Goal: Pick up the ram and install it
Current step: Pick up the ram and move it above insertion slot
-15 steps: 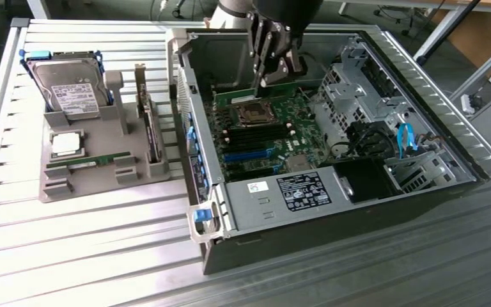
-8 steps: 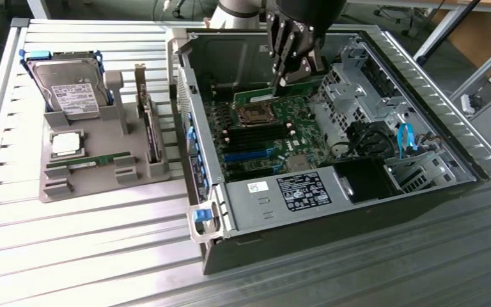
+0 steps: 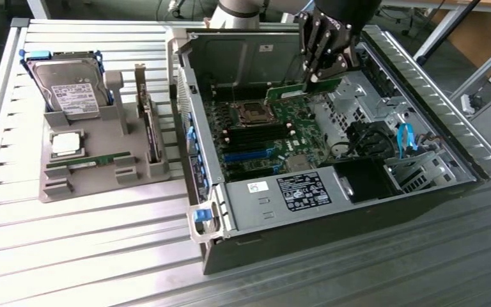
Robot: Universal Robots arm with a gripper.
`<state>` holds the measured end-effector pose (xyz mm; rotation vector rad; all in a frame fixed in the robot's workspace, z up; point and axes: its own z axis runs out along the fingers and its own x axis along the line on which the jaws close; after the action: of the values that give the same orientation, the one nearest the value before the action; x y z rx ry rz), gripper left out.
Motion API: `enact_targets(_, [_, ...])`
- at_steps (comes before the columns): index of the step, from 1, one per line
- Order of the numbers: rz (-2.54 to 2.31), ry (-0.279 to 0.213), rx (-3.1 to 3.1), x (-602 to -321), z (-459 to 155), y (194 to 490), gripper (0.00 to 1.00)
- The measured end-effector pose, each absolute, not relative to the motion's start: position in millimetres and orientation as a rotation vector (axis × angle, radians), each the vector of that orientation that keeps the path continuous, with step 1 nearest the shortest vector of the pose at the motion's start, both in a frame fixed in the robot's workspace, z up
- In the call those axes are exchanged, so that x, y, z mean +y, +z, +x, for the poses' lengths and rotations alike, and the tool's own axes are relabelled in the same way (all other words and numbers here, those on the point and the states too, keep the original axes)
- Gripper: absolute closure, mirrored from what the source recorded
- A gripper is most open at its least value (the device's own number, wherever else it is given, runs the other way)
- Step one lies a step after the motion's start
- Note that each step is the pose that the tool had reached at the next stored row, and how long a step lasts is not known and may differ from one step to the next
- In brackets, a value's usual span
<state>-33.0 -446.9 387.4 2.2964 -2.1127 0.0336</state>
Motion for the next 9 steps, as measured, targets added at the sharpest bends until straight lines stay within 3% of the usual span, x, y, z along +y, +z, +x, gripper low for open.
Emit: enact_targets(9, [2.296,0.035,-2.112,-410,6,387,0.88])
